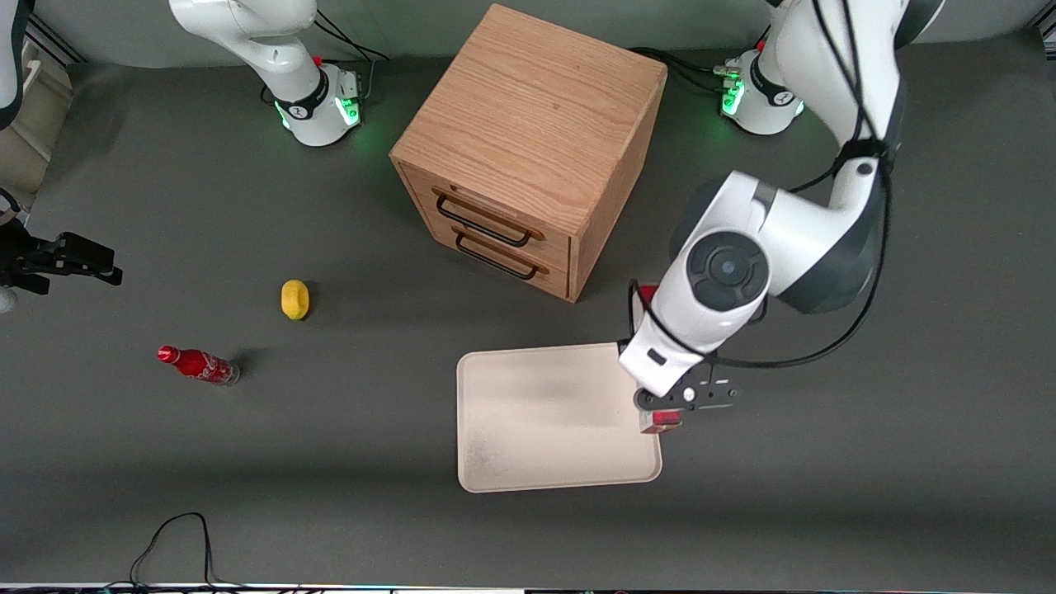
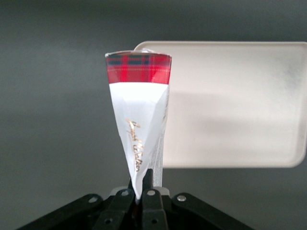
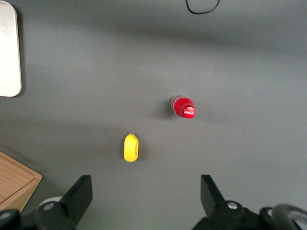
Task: Place red cookie box on tray
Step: 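Lower the cookie box onto the tray's rim area with the left gripper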
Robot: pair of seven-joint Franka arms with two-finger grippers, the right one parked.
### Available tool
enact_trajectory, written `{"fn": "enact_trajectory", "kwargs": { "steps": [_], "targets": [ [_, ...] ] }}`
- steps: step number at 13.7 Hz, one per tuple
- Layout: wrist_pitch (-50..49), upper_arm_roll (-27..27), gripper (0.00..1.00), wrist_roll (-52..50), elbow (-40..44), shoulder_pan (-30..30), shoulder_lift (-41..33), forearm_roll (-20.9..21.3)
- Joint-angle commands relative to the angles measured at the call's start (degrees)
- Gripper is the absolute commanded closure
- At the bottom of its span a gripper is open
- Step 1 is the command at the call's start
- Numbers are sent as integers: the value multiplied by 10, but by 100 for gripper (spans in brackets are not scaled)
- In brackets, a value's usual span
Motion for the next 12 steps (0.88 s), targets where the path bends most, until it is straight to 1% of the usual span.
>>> {"fn": "enact_trajectory", "kwargs": {
  "steps": [1,5,12],
  "targets": [
    [98,5,100,-7,-53,-6,22,13],
    [154,9,100,-16,-54,-6,84,32],
    [177,10,100,-19,-54,-3,107,31]
  ]
}}
